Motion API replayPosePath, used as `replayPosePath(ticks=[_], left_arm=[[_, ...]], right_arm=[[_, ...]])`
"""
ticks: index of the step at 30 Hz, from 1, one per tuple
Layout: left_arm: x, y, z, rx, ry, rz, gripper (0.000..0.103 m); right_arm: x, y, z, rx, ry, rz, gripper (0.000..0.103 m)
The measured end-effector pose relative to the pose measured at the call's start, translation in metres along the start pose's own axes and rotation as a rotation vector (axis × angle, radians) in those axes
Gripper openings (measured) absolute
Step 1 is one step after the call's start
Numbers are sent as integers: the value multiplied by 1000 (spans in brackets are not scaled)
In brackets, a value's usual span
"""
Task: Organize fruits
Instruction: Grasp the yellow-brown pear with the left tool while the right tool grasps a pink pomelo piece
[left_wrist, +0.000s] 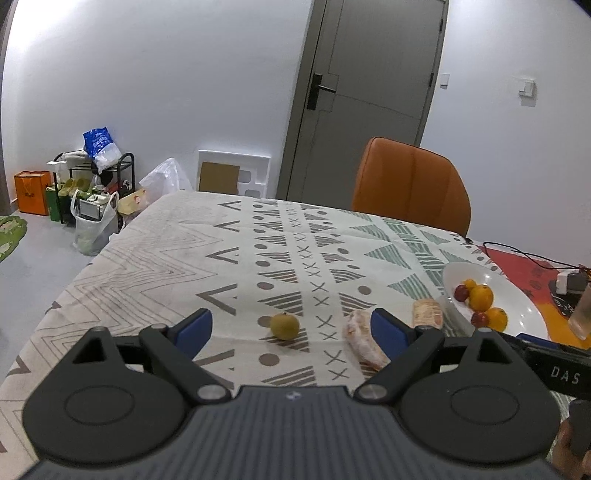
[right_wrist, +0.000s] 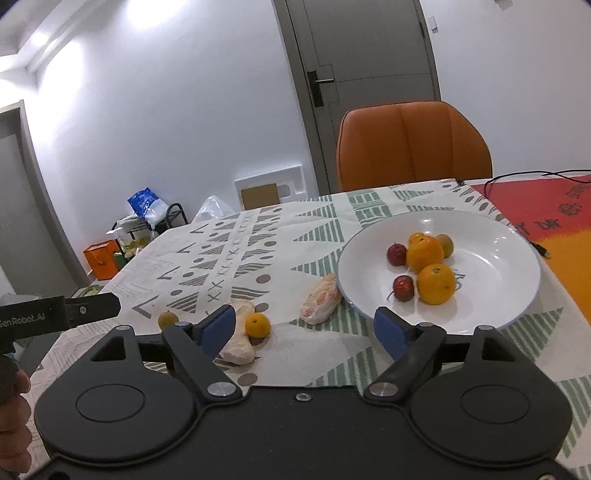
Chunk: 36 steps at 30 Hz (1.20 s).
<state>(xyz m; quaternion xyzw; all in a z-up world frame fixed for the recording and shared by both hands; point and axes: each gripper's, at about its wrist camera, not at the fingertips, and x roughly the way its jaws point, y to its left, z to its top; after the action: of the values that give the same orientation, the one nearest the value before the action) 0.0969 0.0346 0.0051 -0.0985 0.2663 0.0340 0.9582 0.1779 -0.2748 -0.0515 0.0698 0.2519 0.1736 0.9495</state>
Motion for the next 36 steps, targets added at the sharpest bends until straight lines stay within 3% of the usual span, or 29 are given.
replayPosePath(ticks=[8,16,24,33,36], left_arm=[[23,11,-3,-20,21,-4,86],[49,15,-6,-29,56,-29,69],[68,18,-7,-44,82,-44,56],[85,19,-9,-56,112,-54,41],[90,20,-11,-68,127,-64,30]], right_arm=[[23,7,-1,17,35,-35,79],[47,11,-5,33,55,-97,58],[68,18,-4,16,62,-127,48],[85,23,-6,-28,72,-188,46],[87,30,-7,-73,62,-211,45]])
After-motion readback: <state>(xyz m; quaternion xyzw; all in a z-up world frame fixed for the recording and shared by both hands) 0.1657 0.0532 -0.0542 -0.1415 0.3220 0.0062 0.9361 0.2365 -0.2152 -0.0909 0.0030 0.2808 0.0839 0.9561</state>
